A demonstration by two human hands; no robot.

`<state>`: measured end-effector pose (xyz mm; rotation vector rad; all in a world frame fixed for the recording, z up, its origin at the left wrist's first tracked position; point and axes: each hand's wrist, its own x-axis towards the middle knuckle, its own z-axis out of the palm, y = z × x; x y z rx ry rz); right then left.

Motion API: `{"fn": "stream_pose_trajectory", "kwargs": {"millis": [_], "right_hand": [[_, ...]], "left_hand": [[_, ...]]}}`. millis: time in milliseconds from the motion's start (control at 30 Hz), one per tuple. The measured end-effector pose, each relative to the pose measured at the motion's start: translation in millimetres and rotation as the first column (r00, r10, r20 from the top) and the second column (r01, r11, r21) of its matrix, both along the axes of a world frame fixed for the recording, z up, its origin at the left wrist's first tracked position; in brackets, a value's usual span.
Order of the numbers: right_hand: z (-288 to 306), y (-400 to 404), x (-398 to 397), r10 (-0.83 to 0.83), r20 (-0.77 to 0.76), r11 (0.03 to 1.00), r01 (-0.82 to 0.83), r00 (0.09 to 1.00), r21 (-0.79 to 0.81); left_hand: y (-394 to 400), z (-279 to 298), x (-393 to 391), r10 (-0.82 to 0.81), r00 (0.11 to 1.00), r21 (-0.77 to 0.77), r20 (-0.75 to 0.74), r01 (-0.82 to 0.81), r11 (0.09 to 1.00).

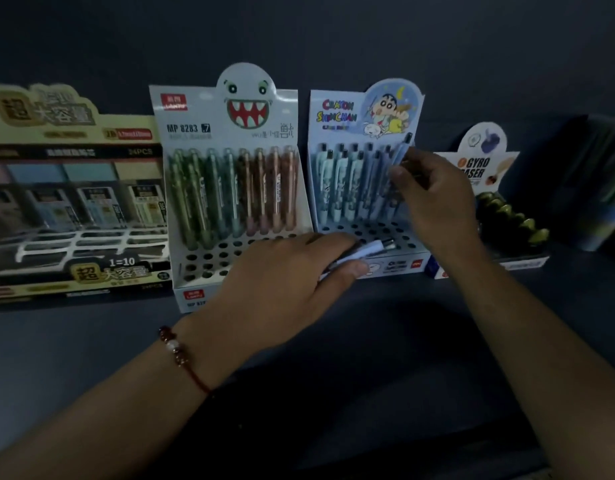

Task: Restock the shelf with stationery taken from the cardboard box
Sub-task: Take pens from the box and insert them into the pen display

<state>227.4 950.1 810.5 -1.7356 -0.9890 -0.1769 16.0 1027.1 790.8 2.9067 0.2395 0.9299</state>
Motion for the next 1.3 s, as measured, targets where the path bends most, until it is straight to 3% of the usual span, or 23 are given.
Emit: {"fn": "stream_pose_trajectory", "kwargs": {"millis": [133, 233, 467, 600, 633, 700, 767, 1033, 1300], "right_hand": [[-7.0, 0.2, -4.7, 0.037, 0.023, 0.986, -0.032, 0.999, -0.166], [-9.2, 2.6, -6.9, 0.037, 0.045, 0.979, -0.027, 0.998, -0.204], [-7.6, 1.4, -17.1, -0.006, 0.003, 0.984, 0.006, 1.000, -0.179], [0.0, -19.9, -33.3, 0.052, -0.145, 0.998, -0.057, 0.988, -0.031], [-2.5, -26.9, -39.9, 0.153, -0.247, 0.988, -0.152, 0.957, 0.025], [-11.5, -37.2, -55.0, 0.377, -0.489, 0.924, -0.357, 0.786, 0.138], [-19.8, -38.9, -62.1, 0.463, -0.608, 0.876, -0.438, 0.644, 0.203], [-22.4, -34.5, -59.4, 0.517, -0.630, 0.850, -0.436, 0.580, 0.297], [-13.9, -37.4, -43.8, 0.514, -0.720, 0.854, -0.196, 0.466, 0.482]], "left_hand": [[-2.9, -0.2, 0.0, -0.015, 1.000, -0.010, -0.011, 0.015, 1.000], [-2.9, 0.1, -0.5, -0.018, 1.000, -0.036, -0.018, 0.017, 0.999], [-4.6, 3.5, -2.8, 0.009, 0.999, -0.107, -0.037, -0.013, 0.994], [-3.8, 2.7, -3.7, 0.000, 0.999, -0.304, 0.035, 0.010, 0.953], [-3.8, 2.9, -3.1, 0.002, 0.998, -0.356, 0.056, 0.018, 0.934], [-4.1, 2.2, -1.3, 0.012, 0.996, -0.440, 0.085, 0.026, 0.898], [-5.1, 0.5, 0.6, 0.002, 0.996, -0.504, 0.090, 0.044, 0.863], [-9.4, -0.1, 1.8, -0.074, 0.996, -0.620, 0.045, 0.086, 0.780], [-3.0, 3.0, -1.5, 0.034, 0.999, -0.505, 0.034, -0.012, 0.863]]}}
